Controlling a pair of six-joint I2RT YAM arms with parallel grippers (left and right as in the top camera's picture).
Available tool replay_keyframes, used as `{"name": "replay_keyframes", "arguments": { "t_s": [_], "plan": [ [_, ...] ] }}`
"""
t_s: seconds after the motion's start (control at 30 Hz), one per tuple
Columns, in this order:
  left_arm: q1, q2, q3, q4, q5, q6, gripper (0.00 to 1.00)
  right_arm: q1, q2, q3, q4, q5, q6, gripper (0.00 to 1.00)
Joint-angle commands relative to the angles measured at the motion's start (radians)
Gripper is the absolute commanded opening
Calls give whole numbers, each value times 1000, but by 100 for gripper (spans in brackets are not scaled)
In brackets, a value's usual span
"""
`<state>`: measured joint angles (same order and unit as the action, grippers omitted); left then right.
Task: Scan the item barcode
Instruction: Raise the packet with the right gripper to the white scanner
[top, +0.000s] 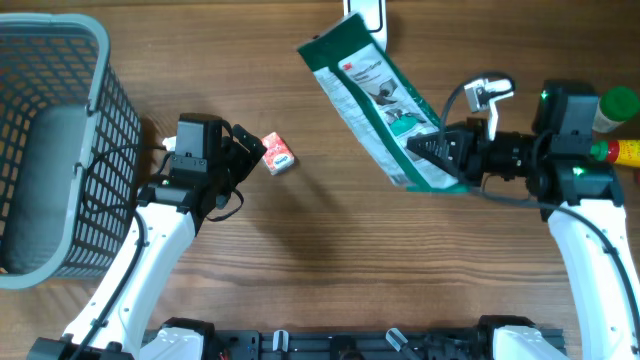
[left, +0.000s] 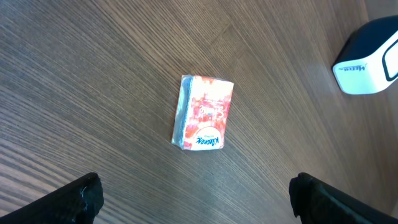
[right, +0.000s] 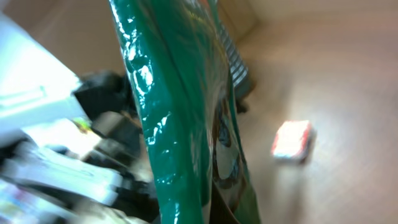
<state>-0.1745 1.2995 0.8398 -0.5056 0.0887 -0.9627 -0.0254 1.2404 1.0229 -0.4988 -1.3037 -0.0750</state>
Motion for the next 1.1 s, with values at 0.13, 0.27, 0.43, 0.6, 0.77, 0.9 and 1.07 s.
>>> {"name": "replay_keyframes", "arguments": {
  "t_s": [0.13, 0.27, 0.43, 0.6, 0.77, 0.9, 1.07],
  "plan": [
    [6, 6, -10, -1, -23, 13, 100, 200, 65, 16, 275, 483, -487, 4],
    [6, 6, -10, -1, -23, 13, 100, 256, 137, 16, 498, 711, -501, 4],
    [6, 6, -10, -1, -23, 13, 100, 260, 290, 17, 787, 873, -394, 4],
    [6, 6, -10, -1, -23, 13, 100, 262, 473, 77, 947, 880, -394, 4],
    [6, 6, -10, -1, -23, 13, 100, 262, 621, 216, 962, 889, -451, 4],
    [6, 6, -10, -1, -23, 13, 100, 262, 763, 358, 970, 934, -504, 4],
    [6, 6, -10, -1, -23, 13, 100, 262, 944, 516, 989, 967, -507, 4]
  ]
}}
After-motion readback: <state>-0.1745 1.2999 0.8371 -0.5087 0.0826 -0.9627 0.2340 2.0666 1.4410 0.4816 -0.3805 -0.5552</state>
